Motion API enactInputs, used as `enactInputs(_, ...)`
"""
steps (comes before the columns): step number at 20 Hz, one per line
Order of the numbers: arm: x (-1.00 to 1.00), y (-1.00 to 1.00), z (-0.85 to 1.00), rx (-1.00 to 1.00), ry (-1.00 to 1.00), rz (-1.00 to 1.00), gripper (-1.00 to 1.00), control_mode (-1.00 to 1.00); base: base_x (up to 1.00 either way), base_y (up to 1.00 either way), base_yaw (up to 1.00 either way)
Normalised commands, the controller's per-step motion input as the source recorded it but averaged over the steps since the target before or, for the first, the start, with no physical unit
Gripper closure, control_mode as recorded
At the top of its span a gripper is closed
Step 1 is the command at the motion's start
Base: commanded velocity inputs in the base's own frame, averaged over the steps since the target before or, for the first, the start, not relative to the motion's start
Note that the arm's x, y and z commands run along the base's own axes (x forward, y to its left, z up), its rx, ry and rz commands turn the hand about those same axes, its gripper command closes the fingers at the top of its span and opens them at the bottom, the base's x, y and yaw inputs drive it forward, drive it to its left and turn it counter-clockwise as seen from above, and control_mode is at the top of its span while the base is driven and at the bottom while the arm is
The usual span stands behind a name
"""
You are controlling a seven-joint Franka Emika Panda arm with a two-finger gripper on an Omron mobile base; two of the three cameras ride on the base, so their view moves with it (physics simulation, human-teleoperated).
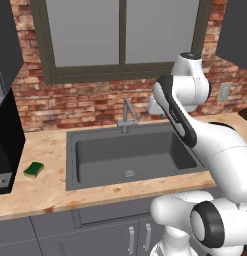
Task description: Pick the pan and sponge and place them into the sink. Then turn on the water.
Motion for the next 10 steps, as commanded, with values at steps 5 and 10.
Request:
enactInputs(5, 0.0, -0.06, 0.0, 0.0, 0.0, 0.0, -1.0, -1.0, 0.0, 0.0, 0.0)
enactInputs(10, 0.0, -0.18, 0.0, 0.0, 0.0, 0.0, -1.0, -1.0, 0.0, 0.0, 0.0)
